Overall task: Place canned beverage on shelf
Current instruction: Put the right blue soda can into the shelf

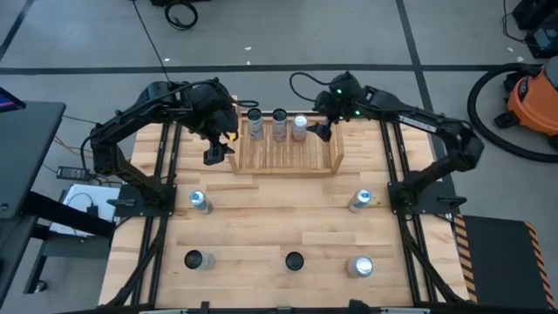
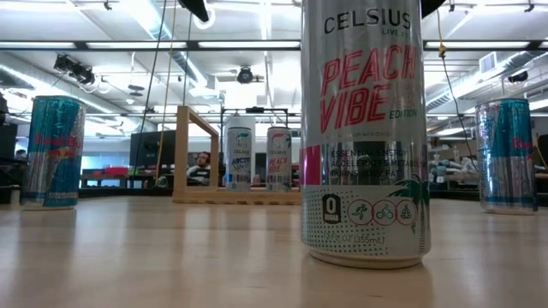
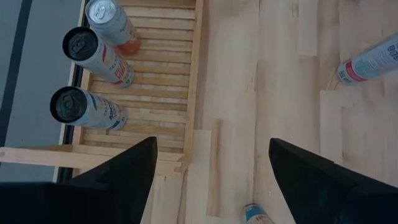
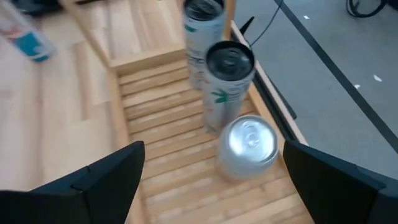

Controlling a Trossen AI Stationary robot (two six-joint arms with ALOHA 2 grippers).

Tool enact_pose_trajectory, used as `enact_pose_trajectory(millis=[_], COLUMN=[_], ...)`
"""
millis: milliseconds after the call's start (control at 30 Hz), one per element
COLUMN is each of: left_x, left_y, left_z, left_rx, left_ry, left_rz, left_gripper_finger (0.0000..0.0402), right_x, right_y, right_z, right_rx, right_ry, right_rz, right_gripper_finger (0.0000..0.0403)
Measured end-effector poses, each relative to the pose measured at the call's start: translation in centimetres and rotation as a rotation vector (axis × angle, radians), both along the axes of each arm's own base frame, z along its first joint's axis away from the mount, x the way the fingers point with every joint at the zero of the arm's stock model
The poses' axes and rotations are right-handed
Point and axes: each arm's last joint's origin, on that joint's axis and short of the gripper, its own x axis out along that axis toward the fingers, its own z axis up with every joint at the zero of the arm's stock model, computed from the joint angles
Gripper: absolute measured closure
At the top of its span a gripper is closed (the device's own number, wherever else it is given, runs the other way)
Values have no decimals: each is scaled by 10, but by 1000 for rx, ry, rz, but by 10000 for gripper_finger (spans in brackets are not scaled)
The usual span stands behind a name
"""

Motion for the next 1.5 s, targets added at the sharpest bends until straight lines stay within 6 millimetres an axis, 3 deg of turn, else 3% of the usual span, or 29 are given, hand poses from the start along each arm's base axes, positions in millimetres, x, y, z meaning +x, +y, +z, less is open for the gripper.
enact_pose_trajectory(millis=[300, 1200, 1500], left_x=[-1, -3, -3], left_y=[2, 1, 1], left_z=[0, -1, -1], left_rx=[-9, -30, -36], left_ry=[-1, 23, 23], left_rz=[23, 46, 55], left_gripper_finger=[90, 90, 90], right_x=[-21, -55, -60], right_y=[45, 150, 188], right_z=[21, 4, 3], right_rx=[29, 394, 398], right_ry=[61, 540, 563], right_rz=[-7, -336, -384], right_gripper_finger=[11, 11, 19])
